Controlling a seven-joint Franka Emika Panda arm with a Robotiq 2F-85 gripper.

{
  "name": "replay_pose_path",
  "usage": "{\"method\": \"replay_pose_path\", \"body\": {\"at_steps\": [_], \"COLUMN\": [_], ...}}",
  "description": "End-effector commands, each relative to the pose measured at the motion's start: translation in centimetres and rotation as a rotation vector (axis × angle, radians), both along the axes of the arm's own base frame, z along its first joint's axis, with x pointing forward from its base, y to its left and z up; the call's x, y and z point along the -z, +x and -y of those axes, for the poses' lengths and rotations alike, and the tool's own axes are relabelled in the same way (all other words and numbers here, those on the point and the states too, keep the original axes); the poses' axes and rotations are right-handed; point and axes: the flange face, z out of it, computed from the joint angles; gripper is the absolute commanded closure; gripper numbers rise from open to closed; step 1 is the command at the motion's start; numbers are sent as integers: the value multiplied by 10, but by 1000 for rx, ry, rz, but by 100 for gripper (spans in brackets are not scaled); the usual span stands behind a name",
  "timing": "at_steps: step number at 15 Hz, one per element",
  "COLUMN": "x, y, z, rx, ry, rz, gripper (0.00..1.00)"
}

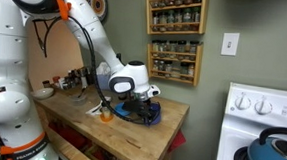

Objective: Pick up the blue mugs together and put them in the wooden tray

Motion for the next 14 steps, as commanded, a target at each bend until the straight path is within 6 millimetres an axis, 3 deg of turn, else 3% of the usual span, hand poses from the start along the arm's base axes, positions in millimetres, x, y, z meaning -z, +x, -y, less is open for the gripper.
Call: {"method": "replay_pose_path", "body": {"at_steps": [1, 7, 10, 14], "x": [-41, -131, -176, -206], "y": [-18, -35, -45, -66], "z": [-16, -51, -90, -161], "rx": [-54, -236, -379, -595], "ry": [53, 93, 77, 156], "rz": [20, 35, 26, -53], "gripper": [95, 95, 95, 95]}}
